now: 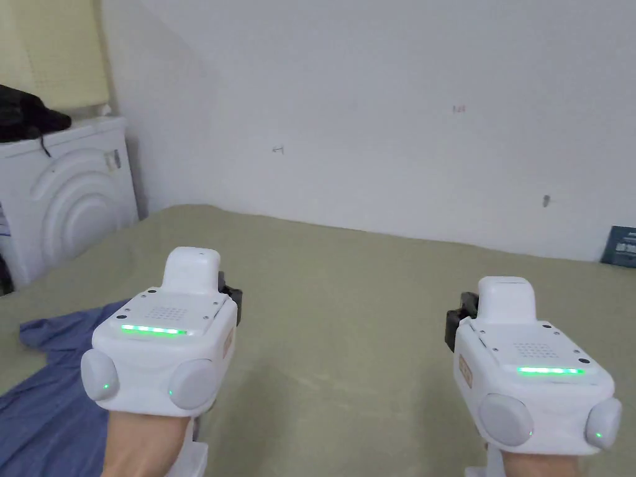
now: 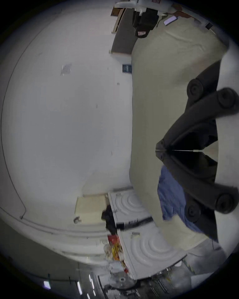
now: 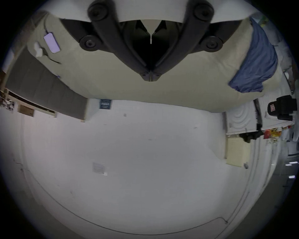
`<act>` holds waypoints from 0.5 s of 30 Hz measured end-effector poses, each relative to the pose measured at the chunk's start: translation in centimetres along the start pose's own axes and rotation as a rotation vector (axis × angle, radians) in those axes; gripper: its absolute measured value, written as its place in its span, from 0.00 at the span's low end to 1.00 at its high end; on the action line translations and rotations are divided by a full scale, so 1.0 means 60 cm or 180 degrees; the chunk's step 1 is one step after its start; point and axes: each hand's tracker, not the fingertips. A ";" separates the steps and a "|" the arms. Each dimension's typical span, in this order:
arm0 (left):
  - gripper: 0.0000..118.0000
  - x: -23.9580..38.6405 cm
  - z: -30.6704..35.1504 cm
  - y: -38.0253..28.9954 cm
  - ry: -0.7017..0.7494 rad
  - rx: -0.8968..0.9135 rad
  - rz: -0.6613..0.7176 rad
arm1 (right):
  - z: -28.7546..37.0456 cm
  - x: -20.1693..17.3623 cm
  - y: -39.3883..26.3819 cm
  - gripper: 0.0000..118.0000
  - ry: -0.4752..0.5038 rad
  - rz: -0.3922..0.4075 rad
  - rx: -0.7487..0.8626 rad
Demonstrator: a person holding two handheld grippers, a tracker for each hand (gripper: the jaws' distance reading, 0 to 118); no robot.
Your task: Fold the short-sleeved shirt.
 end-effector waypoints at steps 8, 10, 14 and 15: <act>0.01 -0.225 0.088 -0.018 0.1029 -0.0070 0.0129 | -0.050 -0.229 0.006 0.00 0.0990 0.0115 0.0078; 0.01 -0.257 0.106 -0.027 0.1204 -0.0094 0.0127 | -0.055 -0.261 0.006 0.00 0.1146 0.0131 0.0070; 0.01 -0.294 0.126 -0.040 0.1353 -0.0183 0.0155 | -0.063 -0.305 0.003 0.00 0.1310 0.0115 0.0040; 0.01 -0.301 0.126 -0.042 0.1361 -0.0202 0.0168 | -0.065 -0.313 0.001 0.00 0.1344 0.0125 0.0028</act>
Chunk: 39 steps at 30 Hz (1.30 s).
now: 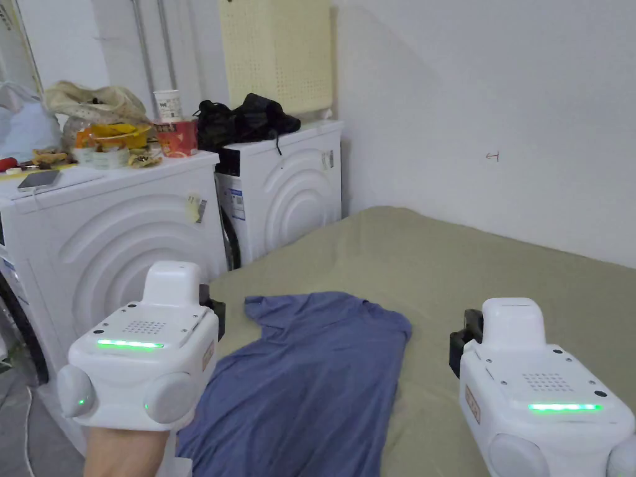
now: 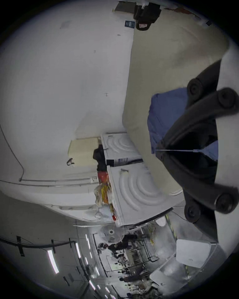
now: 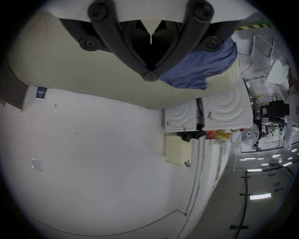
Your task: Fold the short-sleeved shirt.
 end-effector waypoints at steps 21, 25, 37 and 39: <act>0.01 0.146 -0.291 -0.076 -0.0668 -0.0990 0.0058 | -0.098 0.036 -0.094 0.00 -0.0025 -0.0096 -0.0509; 0.01 0.200 -0.419 -0.115 -0.0815 -0.1467 -0.0022 | -0.141 0.057 -0.138 0.00 -0.0062 -0.0109 -0.0693; 0.93 0.321 -0.546 -0.161 -0.1222 -0.2166 -0.0475 | -0.185 0.117 -0.226 0.00 -0.0194 -0.0237 -0.1057; 0.95 0.329 -0.553 -0.173 -0.1307 -0.2384 -0.0367 | -0.181 0.120 -0.231 0.00 -0.0216 -0.0217 -0.1088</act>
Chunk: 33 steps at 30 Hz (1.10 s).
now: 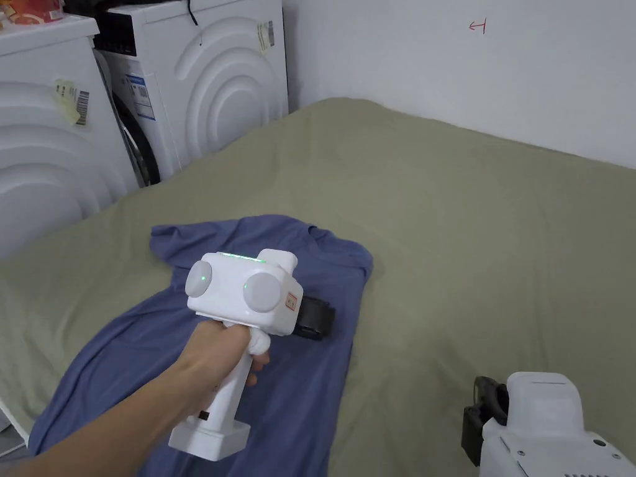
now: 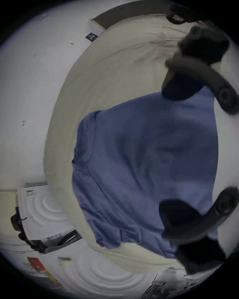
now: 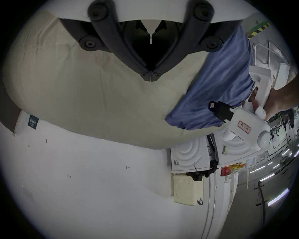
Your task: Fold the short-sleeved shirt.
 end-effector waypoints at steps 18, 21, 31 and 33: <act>0.01 0.062 0.077 -0.036 0.0428 -0.0034 -0.0277 | 0.120 0.095 -0.010 0.00 -0.0267 -0.0134 -0.0021; 0.01 0.058 0.104 0.006 0.0214 0.0081 -0.0269 | 0.174 0.129 -0.002 0.00 -0.0423 -0.0138 0.0078; 0.01 0.336 0.296 0.013 -0.0381 0.0734 -0.0816 | 0.388 0.265 -0.022 0.00 -0.1069 -0.0352 0.0352; 0.01 0.424 0.320 0.009 -0.0615 0.0795 -0.1008 | 0.433 0.297 -0.033 0.00 -0.1242 -0.0426 0.0378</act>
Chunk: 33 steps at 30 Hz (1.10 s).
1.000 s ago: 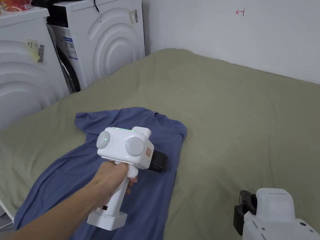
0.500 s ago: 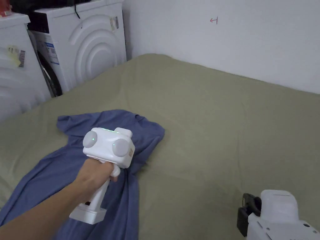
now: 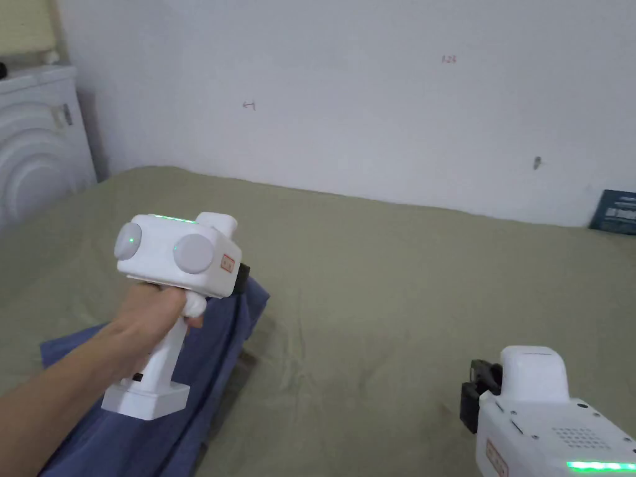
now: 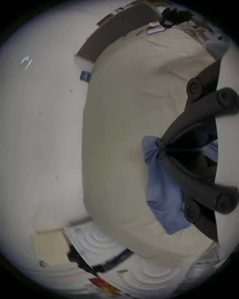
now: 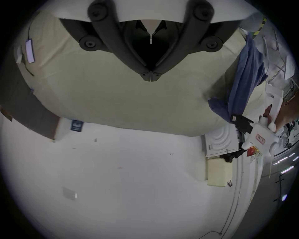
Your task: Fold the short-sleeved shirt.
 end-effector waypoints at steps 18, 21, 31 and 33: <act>0.01 0.539 -0.231 -0.063 -0.1466 -0.0656 -0.0779 | 0.053 0.234 -0.076 0.00 -0.0921 -0.0332 -0.0161; 0.01 0.542 -0.284 -0.104 -0.1203 -0.0865 -0.0873 | 0.039 0.243 -0.096 0.00 -0.0929 -0.0350 -0.0266; 0.92 0.475 -0.256 -0.126 -0.1404 -0.0668 -0.0627 | 0.026 0.235 -0.108 0.00 -0.0889 -0.0446 -0.0355; 0.90 0.431 -0.223 -0.127 -0.1271 -0.0330 -0.0523 | 0.033 0.223 -0.100 0.00 -0.0855 -0.0411 -0.0311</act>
